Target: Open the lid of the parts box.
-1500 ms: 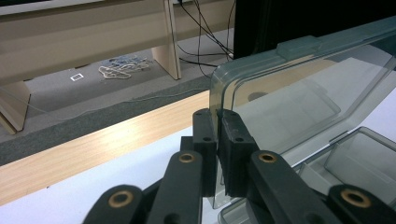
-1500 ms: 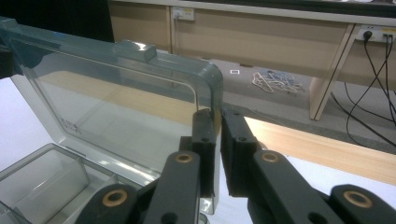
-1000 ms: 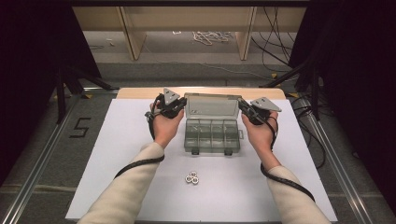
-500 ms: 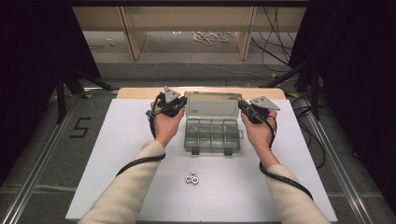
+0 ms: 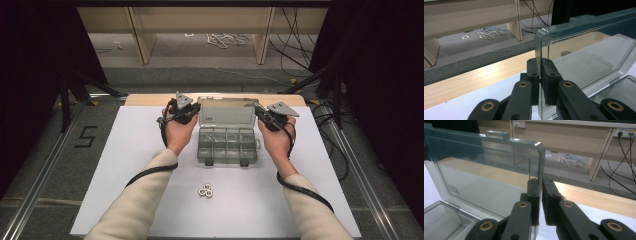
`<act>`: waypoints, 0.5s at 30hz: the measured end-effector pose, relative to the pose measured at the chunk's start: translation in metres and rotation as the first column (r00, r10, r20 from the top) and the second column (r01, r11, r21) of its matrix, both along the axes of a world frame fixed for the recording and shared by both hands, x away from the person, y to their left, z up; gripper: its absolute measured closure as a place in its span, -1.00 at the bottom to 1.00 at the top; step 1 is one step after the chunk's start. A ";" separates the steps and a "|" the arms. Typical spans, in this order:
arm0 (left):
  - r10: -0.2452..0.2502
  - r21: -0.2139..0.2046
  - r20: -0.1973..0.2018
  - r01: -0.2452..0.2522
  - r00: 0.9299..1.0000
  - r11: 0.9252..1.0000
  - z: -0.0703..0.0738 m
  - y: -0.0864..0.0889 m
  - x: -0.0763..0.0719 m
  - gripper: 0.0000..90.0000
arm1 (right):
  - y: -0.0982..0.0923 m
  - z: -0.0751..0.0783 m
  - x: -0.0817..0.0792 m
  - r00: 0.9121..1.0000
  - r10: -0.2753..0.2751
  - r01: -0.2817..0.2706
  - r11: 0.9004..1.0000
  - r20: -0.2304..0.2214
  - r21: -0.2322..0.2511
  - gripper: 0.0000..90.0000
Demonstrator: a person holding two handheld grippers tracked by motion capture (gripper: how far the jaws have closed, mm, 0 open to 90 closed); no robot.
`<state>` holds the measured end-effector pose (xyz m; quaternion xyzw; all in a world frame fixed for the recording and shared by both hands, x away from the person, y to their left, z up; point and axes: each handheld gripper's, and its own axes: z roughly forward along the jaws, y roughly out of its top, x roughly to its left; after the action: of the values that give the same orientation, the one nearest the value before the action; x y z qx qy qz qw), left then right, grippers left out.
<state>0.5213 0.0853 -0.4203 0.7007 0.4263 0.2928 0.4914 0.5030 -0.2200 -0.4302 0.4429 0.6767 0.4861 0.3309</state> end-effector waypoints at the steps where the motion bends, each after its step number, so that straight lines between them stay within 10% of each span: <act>1: -0.001 0.001 0.000 0.001 1.000 1.000 0.000 0.000 0.000 0.88 | 0.000 0.000 0.000 1.000 0.000 0.000 1.000 0.000 0.000 0.90; 15: 0.006 0.016 0.006 -0.006 1.000 1.000 -0.002 -0.002 0.003 0.87 | 0.000 -0.001 0.003 1.000 -0.006 0.006 1.000 0.010 -0.016 0.89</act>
<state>0.5239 0.0835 -0.4226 0.7026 0.4246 0.2995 0.4861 0.5057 -0.2196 -0.4315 0.4399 0.6776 0.4819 0.3392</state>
